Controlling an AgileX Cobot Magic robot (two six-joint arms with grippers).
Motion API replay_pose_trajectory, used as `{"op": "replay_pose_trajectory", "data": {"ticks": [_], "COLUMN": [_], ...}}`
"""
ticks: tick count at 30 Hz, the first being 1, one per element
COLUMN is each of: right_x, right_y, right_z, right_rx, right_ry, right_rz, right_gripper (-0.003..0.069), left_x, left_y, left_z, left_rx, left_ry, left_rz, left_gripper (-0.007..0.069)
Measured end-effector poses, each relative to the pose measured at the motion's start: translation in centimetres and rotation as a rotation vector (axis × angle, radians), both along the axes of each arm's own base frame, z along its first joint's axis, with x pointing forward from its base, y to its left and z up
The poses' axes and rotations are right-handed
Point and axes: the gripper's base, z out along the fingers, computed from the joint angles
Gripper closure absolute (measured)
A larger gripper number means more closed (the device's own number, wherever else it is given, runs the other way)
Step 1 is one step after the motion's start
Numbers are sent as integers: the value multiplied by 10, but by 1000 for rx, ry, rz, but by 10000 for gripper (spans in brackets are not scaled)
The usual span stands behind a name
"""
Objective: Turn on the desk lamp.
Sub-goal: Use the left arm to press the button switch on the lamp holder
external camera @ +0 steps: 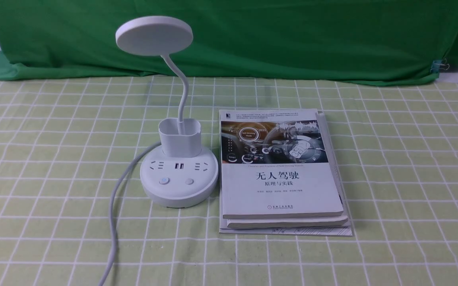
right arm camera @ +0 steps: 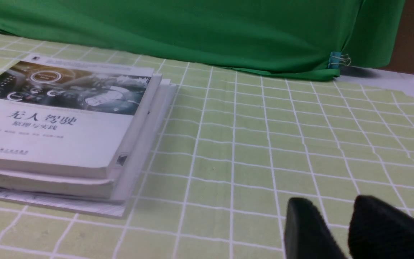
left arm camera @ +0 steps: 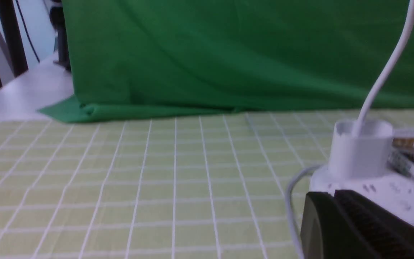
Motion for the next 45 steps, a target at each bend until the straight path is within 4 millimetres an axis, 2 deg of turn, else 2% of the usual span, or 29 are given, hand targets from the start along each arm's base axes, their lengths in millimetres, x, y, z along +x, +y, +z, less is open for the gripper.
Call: {"op": "replay_pose_trajectory", "data": {"ticks": [4, 14, 18, 23, 26, 29, 30, 31, 34, 38, 42, 43, 45], "right_x": [0, 0, 0, 0, 0, 0, 0, 0, 0, 0, 0, 0, 0], "right_y": [0, 0, 0, 0, 0, 0, 0, 0, 0, 0, 0, 0, 0], "right_z": [0, 0, 0, 0, 0, 0, 0, 0, 0, 0, 0, 0, 0], "right_rx": [0, 0, 0, 0, 0, 0, 0, 0, 0, 0, 0, 0, 0], "right_ry": [0, 0, 0, 0, 0, 0, 0, 0, 0, 0, 0, 0, 0], "right_rz": [0, 0, 0, 0, 0, 0, 0, 0, 0, 0, 0, 0, 0], "right_gripper": [417, 415, 415, 415, 415, 415, 415, 415, 415, 415, 415, 415, 415], "left_x": [-1, -1, -5, -7, -3, 12, 13, 22, 43, 72, 85, 89, 92], "left_y": [0, 0, 0, 1, 0, -1, -1, -1, -3, -5, -7, -7, -8], "left_z": [8, 11, 28, 40, 72, 106, 108, 119, 132, 131, 118, 108, 100], "left_rx": [-5, -68, -133, -151, -151, -149, -149, -147, -164, -177, -172, -168, -164], "left_ry": [-89, -121, -305, -357, -353, -285, -278, -221, -60, 209, 386, 476, 551], "left_rz": [-4, -9, -20, -25, -26, -23, -23, -20, -13, -4, 3, 7, 11], "left_gripper": [606, 606, 606, 606, 606, 606, 606, 606, 606, 606, 606, 606, 606]}}
